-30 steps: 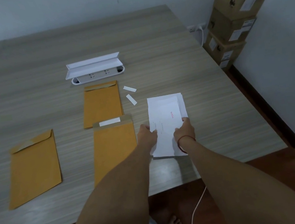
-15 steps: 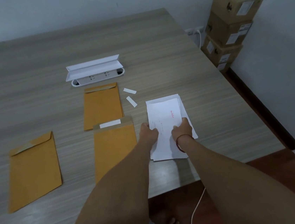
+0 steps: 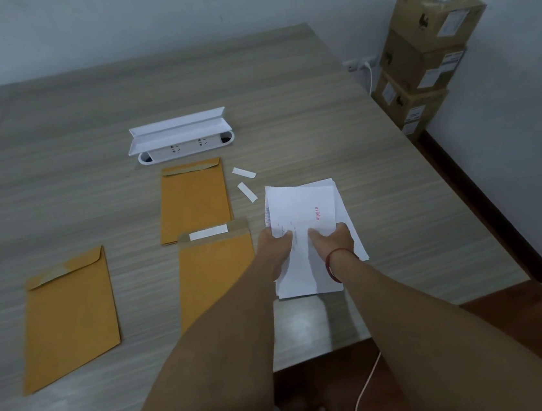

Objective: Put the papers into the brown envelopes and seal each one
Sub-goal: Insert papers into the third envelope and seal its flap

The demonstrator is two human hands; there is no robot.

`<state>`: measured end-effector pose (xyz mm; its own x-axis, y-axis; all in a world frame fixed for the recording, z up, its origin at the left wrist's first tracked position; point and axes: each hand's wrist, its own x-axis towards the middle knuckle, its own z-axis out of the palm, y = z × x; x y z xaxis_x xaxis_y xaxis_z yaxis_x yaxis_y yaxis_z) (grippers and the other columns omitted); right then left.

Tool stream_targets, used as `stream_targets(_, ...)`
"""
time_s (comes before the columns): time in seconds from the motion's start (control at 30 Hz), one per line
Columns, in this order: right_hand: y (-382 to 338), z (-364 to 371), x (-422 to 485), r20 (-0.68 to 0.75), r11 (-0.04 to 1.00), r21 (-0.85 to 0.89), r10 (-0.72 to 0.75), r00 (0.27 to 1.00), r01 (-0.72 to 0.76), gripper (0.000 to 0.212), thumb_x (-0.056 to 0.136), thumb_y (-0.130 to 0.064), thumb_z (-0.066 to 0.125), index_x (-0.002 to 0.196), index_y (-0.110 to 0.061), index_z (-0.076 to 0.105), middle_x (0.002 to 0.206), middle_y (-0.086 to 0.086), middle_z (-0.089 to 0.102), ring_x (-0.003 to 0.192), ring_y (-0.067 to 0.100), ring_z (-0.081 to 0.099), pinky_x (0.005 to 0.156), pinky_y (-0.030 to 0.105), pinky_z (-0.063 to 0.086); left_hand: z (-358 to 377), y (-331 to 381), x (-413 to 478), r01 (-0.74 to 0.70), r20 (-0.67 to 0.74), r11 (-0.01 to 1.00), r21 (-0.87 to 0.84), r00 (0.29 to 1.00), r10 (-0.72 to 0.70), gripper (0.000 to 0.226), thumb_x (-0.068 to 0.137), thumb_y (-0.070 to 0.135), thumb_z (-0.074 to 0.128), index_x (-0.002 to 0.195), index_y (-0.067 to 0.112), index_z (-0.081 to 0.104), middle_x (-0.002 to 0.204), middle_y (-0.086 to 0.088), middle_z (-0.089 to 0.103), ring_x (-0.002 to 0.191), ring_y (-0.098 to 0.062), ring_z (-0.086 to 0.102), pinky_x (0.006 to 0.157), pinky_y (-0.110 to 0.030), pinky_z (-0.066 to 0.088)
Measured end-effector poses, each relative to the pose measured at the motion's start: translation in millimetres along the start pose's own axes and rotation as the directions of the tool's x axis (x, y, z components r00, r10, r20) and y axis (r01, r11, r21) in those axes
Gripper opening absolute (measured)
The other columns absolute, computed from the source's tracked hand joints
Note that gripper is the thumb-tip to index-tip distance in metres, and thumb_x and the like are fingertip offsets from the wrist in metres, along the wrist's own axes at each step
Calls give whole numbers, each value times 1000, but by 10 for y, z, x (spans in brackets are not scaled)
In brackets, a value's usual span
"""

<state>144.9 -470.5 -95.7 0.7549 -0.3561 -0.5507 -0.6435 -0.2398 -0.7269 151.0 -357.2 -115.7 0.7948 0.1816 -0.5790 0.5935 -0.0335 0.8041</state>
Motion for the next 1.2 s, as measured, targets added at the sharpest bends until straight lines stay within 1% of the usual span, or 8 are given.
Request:
stream_targets(0.07, 29, -59, 43, -3, 996, 89, 22, 1000, -22, 54, 83, -25, 71, 127, -8, 47, 125, 9, 59, 103, 26, 59, 87, 31, 48, -24, 24, -3, 9, 8, 1000, -2, 1000, -9, 25, 94, 16, 54, 118, 9, 54, 118, -8, 63, 106, -28, 61, 91, -38, 51)
stream_targets(0.17, 29, -114, 62, 6, 982, 187, 31, 1000, -31, 63, 85, -16, 70, 138, -10, 35, 134, 11, 50, 108, 26, 56, 92, 31, 44, -50, 46, 7, 5, 4, 1000, -3, 1000, -5, 29, 90, 15, 60, 116, 14, 48, 119, -6, 62, 108, -27, 60, 96, -43, 51)
stream_targets(0.33, -73, -71, 35, 27, 991, 135, -30, 999, 26, 40, 95, -6, 49, 134, -10, 45, 132, 10, 56, 118, 28, 55, 93, 29, 43, -16, 96, -39, -19, -105, 1000, 8, 994, 20, 34, 95, 25, 54, 123, 10, 44, 117, -7, 56, 104, -24, 55, 92, -34, 47)
stream_targets(0.67, -273, 195, -131, 167, 995, 25, -96, 981, 93, 43, 100, -5, 38, 142, -10, 35, 140, 10, 49, 127, 29, 48, 99, 30, 39, -363, 182, -152, -49, -213, 998, 47, 975, 58, 36, 101, 26, 39, 131, 6, 39, 130, -11, 52, 121, -29, 50, 100, -38, 41)
stream_targets(0.87, -427, 612, -284, 253, 988, -44, -134, 958, 150, 40, 102, -10, 35, 142, -9, 36, 141, 11, 48, 127, 29, 48, 102, 33, 39, -925, 51, -132, -51, -284, 993, 108, 955, 80, 30, 101, 33, 37, 103, 4, 47, 94, -5, 54, 98, -27, 50, 83, -34, 41)
stream_targets(1.0, -508, 939, -408, 320, 977, -79, -165, 933, 200, 39, 103, -16, 34, 141, -10, 38, 140, 9, 50, 126, 28, 49, 101, 35, 40, -1210, 49, -165, -30, -345, 998, 60, 937, 49, 46, 101, 33, 37, 134, 1, 39, 123, -12, 52, 114, -28, 51, 94, -37, 41)
stream_targets(1.13, -543, 1137, -466, 378, 967, -113, -172, 910, 230, 41, 102, -20, 35, 142, -10, 38, 138, 9, 50, 123, 27, 50, 99, 36, 40, -1447, 14, -138, -44, -404, 996, 79, 912, 72, 40, 102, 30, 36, 130, 2, 42, 124, -10, 53, 111, -27, 52, 88, -34, 41)
stream_targets(1.2, -535, 1208, -446, 433, 966, -134, -145, 890, 222, 40, 99, -15, 39, 138, -7, 43, 127, 8, 56, 109, 23, 52, 88, 32, 42, -1525, 5, -119, -49, -430, 996, 78, 899, 78, 38, 103, 29, 35, 130, 2, 40, 120, -6, 51, 110, -26, 50, 89, -32, 39)
